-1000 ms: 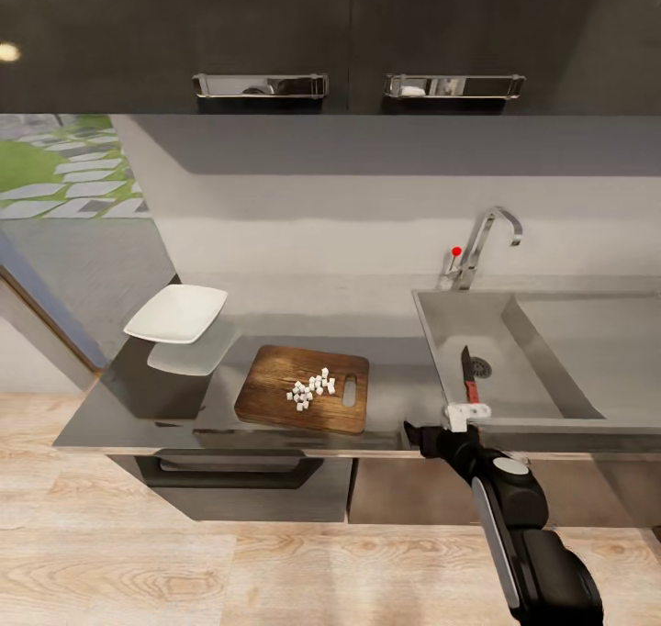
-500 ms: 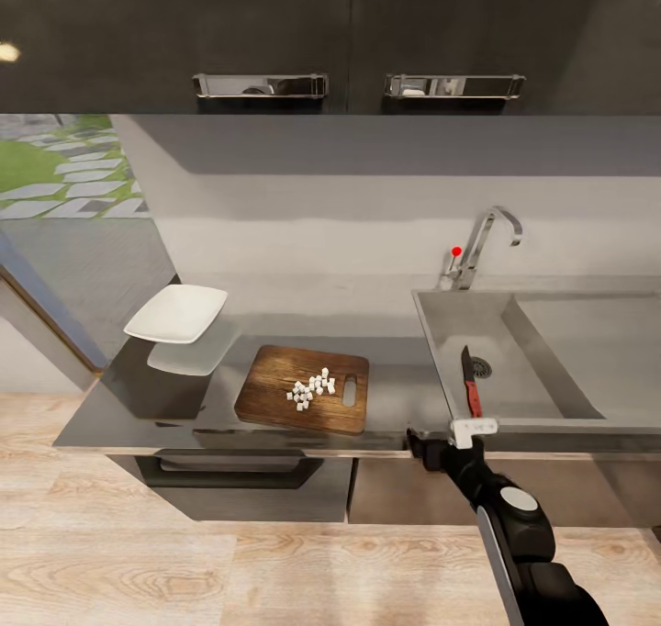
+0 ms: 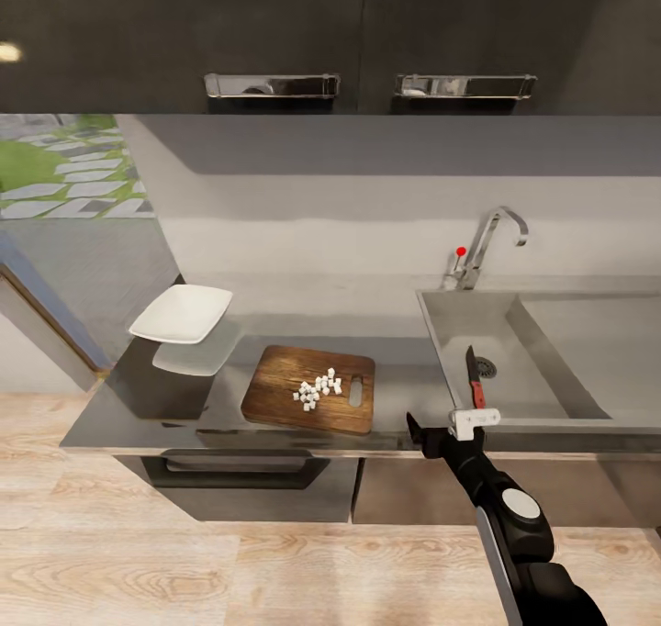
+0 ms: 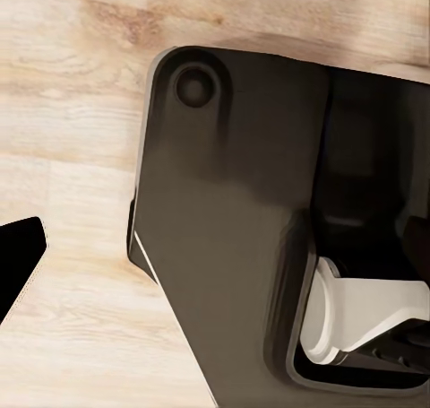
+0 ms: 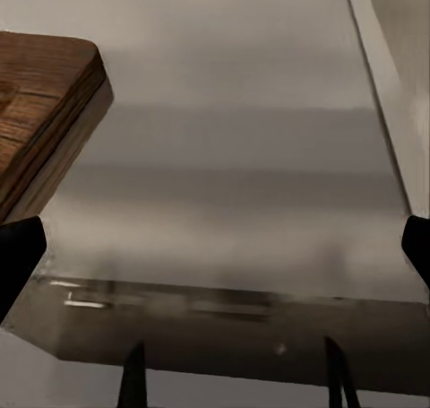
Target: In the kitchen, take the Vidalia onion out of the sink, dice it on the chopping board with the paring knife, put the diced onion into the bowl on the countertop, then place both the paring knife and the chopping board into the sink.
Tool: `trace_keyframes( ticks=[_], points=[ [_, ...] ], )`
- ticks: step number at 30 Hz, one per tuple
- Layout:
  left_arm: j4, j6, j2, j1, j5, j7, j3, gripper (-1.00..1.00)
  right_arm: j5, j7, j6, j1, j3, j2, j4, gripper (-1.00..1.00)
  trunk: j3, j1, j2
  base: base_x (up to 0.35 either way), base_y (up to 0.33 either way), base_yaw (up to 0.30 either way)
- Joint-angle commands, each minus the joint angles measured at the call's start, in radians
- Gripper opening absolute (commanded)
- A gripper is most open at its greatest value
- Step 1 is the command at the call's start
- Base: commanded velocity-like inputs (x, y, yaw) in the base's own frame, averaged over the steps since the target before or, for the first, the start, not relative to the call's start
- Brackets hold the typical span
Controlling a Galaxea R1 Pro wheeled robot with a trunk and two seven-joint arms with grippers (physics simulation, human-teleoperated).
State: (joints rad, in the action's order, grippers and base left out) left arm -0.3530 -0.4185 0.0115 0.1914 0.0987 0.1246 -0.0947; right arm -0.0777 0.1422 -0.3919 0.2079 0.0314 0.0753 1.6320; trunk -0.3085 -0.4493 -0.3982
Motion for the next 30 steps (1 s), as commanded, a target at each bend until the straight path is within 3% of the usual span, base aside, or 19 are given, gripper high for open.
trace_keyframes(
  ticks=[1,13,25,30],
  points=[
    [-0.001,0.001,0.001,0.000,0.010,0.010,-0.005,1.00,-0.008,0.009,-0.005,0.001,0.003,0.001,0.002,1.00,-0.002,-0.001,-0.002,0.045,0.237,0.000],
    [-0.001,0.000,0.001,0.000,0.010,0.010,-0.005,1.00,-0.008,0.010,-0.005,0.000,0.007,0.000,0.002,1.00,-0.002,-0.001,-0.002,0.101,0.239,0.000],
    [-0.001,0.001,0.001,0.000,0.010,0.010,-0.005,1.00,-0.008,0.008,-0.005,0.001,0.009,0.000,0.002,1.00,-0.002,-0.001,-0.002,0.054,0.019,0.000],
    [-0.001,0.001,0.001,0.000,0.010,0.010,-0.005,1.00,-0.008,0.008,-0.007,0.000,0.061,0.001,0.001,1.00,-0.002,-0.001,-0.002,0.126,0.000,0.000]
  ],
)
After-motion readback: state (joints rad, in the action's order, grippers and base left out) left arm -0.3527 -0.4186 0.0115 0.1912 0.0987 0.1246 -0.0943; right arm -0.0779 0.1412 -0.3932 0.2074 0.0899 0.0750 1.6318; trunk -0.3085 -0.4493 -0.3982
